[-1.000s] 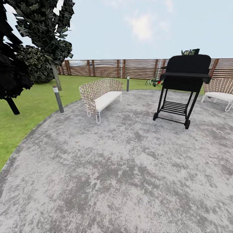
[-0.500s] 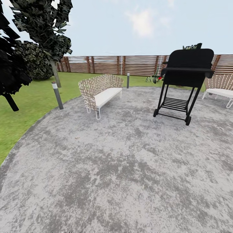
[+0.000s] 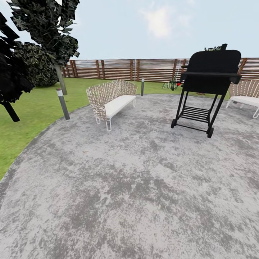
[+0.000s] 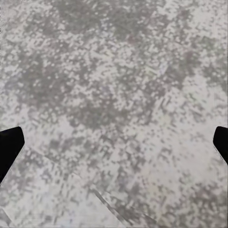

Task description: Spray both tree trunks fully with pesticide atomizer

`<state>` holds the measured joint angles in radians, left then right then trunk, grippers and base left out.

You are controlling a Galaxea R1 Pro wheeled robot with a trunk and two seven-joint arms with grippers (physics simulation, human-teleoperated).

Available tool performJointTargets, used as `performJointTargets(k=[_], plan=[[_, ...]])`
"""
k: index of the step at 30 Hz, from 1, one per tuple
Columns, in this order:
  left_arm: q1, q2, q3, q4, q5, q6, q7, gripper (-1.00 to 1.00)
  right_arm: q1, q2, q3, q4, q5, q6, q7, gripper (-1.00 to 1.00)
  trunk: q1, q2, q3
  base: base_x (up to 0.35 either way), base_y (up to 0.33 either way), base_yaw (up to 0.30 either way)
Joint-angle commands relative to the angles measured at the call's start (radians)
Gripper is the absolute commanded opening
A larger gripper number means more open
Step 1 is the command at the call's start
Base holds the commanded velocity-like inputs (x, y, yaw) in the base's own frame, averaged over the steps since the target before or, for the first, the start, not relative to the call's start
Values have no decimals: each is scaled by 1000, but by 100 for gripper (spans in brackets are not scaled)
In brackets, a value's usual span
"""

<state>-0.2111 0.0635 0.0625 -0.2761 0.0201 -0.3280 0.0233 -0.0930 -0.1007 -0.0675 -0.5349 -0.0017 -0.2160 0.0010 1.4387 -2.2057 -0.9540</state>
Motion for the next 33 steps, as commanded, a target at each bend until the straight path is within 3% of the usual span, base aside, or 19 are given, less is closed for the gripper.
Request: performJointTargets(k=[1, 8, 33], plan=[[-1, 1, 2, 1, 2, -3, 1, 100, -1, 0, 0, 1, 1, -7, 1, 100, 0, 0, -1, 275, 0, 0], [-1, 1, 0, 1, 2, -5, 0, 100, 0, -6, 3, 61, 6, -67, 5, 100, 0, 0, -1, 323, 0, 0], [-1, 2, 0, 2, 4, -11, 0, 100, -1, -2, 4, 69, 5, -74, -2, 100, 0, 0, 10, 340, 0, 0]])
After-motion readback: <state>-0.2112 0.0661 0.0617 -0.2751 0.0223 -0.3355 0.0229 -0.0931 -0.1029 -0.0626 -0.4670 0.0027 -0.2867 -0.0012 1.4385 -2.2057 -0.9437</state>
